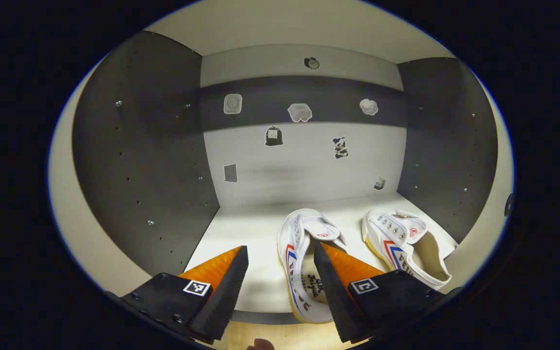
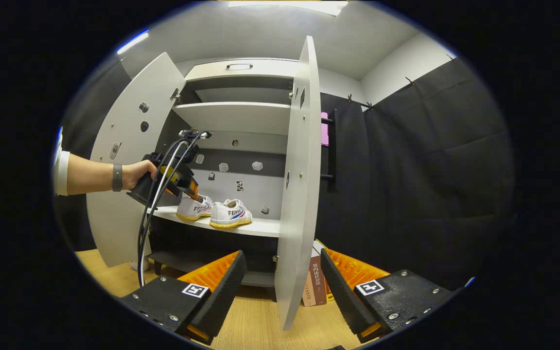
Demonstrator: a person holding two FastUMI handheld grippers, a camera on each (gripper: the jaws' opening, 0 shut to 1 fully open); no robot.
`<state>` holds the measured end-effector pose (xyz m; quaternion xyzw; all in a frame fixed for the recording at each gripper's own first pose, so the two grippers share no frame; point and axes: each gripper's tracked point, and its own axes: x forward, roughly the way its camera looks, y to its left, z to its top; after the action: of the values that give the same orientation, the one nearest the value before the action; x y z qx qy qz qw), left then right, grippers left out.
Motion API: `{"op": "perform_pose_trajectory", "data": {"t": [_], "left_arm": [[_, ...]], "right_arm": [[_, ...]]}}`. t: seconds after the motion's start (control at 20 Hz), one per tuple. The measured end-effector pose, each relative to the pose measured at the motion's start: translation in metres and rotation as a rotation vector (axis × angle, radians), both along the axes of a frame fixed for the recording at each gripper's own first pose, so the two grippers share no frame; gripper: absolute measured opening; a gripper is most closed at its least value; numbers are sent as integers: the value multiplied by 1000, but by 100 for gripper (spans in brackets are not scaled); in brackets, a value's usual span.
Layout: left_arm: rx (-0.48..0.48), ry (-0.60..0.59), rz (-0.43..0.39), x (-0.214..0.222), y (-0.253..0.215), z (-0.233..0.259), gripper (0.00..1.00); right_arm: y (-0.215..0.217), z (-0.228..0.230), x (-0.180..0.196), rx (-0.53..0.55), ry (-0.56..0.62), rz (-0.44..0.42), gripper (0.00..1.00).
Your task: Grab one shoe with the right hand and put it into the shoe cabinet, grab the other shoe with the left hand and put it into the shoe cabinet; then close the right door with the right hand and the left door with the left hand.
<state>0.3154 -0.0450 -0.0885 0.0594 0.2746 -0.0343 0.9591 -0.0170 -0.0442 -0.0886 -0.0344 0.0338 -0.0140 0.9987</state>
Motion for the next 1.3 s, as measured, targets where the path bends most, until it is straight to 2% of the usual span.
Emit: {"op": "perform_pose_trajectory", "data": {"t": [0.1,0.25,0.5,0.6,0.7,0.8,0.85,0.9,1.05,1.2,1.3], "left_arm": [[-29,-88,-12,-21,2,25,95],[-64,-240,-12,-57,9,61,97],[-142,-328,17,-139,23,83,95],[-126,-368,34,-168,33,84,95],[-162,-409,12,-199,28,82,95],[-184,-406,9,-232,30,67,95],[-177,-404,15,-245,32,60,95],[-169,-404,20,-255,31,51,95],[-150,-406,18,-281,25,30,95],[-155,-392,30,-295,21,24,95],[-172,-409,36,-302,15,25,95]], "right_arm": [[3,5,0,5,-11,15,94],[6,11,0,12,-20,35,94],[12,15,1,41,-18,78,94],[12,15,0,54,-15,87,94],[9,14,-2,53,-16,84,94],[4,10,-5,45,-17,67,94],[1,7,-7,47,-15,55,98],[-1,6,-8,55,-12,45,94],[-10,7,-10,73,-8,29,94],[-31,34,-6,45,-50,10,94],[-47,70,4,35,-97,41,94]]}}
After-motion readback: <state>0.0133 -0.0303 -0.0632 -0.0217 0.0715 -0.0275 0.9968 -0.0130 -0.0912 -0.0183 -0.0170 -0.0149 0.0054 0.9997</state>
